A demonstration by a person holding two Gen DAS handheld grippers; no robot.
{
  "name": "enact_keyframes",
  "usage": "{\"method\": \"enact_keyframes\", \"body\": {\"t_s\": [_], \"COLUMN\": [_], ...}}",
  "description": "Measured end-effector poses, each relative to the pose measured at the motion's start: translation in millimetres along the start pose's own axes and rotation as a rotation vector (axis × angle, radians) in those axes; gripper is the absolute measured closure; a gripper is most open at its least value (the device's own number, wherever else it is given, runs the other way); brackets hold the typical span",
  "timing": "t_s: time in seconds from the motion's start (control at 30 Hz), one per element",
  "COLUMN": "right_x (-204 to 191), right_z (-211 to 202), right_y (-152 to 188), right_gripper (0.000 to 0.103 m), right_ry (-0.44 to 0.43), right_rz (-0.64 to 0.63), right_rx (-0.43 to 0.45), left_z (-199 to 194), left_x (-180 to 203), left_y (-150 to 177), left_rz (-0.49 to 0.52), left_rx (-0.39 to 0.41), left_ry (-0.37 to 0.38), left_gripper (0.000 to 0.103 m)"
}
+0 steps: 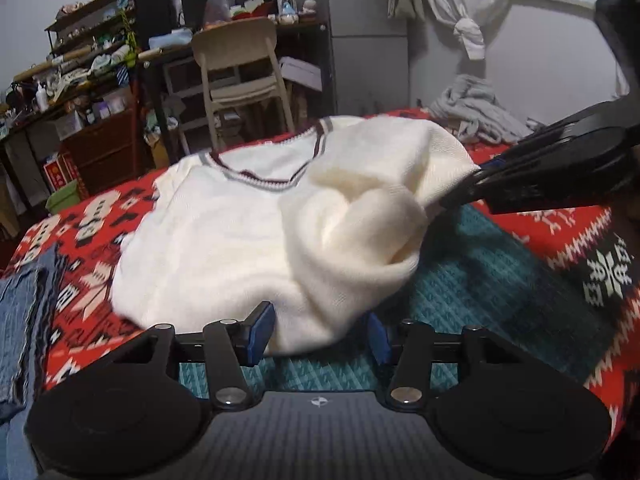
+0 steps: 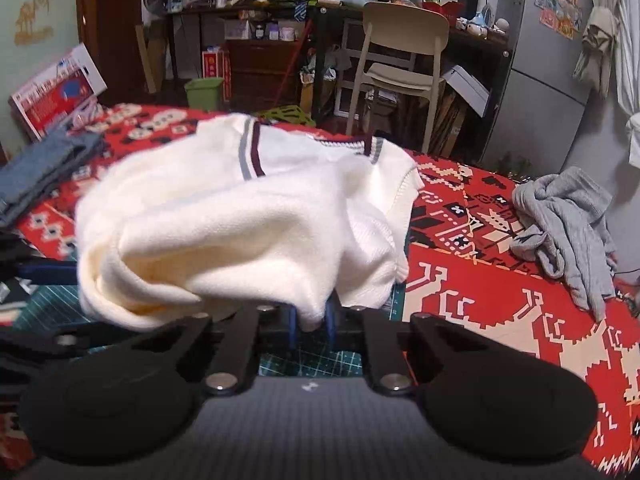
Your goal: Fold clothes
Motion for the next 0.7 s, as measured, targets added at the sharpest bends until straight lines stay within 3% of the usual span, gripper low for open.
{"method": "enact_keyframes", "body": {"t_s": [0.03,0.1,0.2,0.43,0.6,0.7], "right_x": [1,2,3,8,23,34], "right_z": [-3,-8,-31,-84,-103,-82], "right_y": [-2,-6,-14,-35,-53,-57], "right_gripper": [0.091,0.094,0.095,0.095,0.094,0.094], "right_ry": [-0.008,-0.024,-0.068,-0.170,-0.182,-0.140], "right_rz": [0.006,0.019,0.043,0.106,0.176,0.198], "right_rx": [0.003,0.008,0.026,0.071,0.106,0.072], "left_z": [0,-7,-28,-77,-54,-15], "left_x": [-2,-12,-27,-54,-74,-79], "left_y": [-2,-7,-17,-53,-74,-74], "left_rz": [-0.008,-0.045,-0.086,-0.079,-0.124,-0.165], "left_rx": [0.005,0.018,0.060,0.160,0.164,0.113], "left_ry": [0.003,0.020,0.046,0.041,-0.005,-0.005], "left_gripper": [0.091,0.095,0.097,0.097,0.097,0.097]}}
Point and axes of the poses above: each gripper's, at about its wrist camera, not at the fingertips, and z roughly the way its jaws point, x to its right, y to its underside, the point moved 1 cm from there along z, roughly the way its jaws point, and after that the axes turned 6 degrees about z, right-handed, at the moved point
